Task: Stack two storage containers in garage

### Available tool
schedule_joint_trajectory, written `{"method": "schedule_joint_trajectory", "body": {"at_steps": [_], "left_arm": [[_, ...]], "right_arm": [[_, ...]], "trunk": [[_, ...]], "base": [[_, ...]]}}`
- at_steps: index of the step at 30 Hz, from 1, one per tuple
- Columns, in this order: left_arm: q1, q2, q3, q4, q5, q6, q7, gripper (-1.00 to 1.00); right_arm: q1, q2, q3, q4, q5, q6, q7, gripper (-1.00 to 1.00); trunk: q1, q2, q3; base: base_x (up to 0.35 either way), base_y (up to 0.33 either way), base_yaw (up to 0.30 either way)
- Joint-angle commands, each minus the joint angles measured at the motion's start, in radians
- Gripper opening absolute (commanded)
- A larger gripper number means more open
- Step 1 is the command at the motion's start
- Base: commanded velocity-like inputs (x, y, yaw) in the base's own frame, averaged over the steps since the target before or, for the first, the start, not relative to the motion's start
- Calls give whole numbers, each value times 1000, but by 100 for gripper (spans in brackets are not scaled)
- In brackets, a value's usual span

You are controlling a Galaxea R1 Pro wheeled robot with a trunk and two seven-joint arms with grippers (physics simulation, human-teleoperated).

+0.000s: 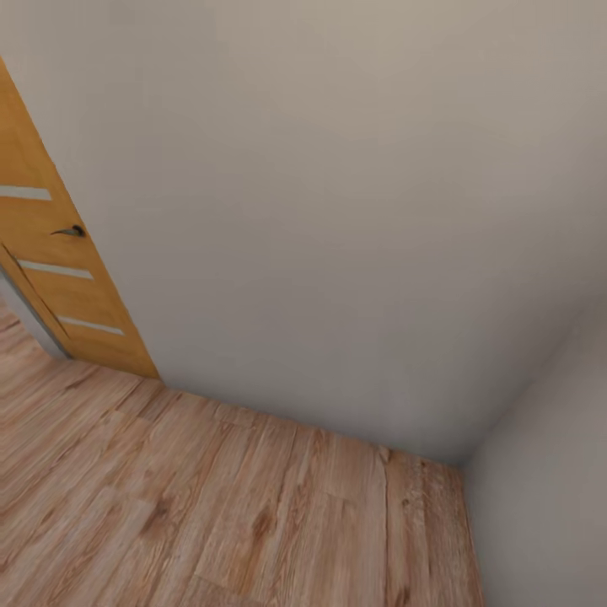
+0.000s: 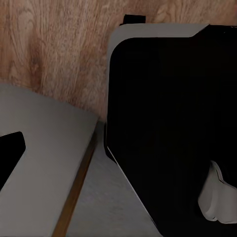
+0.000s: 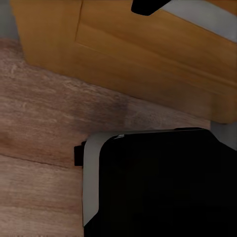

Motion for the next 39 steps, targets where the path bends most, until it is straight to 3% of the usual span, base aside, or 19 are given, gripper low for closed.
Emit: {"method": "schedule_joint_trajectory", "body": {"at_steps": [1,22,31,39], "left_arm": [[-1,0,-8,-1,9,4,4,100],[-1,-1,-9,-2,9,5,4,100],[-1,-2,-9,-1,9,6,4,100],[-1,-1,-9,-1,9,5,4,100]], "right_arm": [[-1,1,8,3,-9,-5,0,100],[-1,1,8,3,-9,-5,1,100],[-1,1,8,3,-9,-5,1,100],[-1,1,8,3,-9,-5,1,100]], "trunk": [[0,-1,-1],[0,-1,-1],[0,-1,-1],[0,-1,-1]], "base": [[19,0,212],[2,0,256],[23,0,44],[272,0,2]]}}
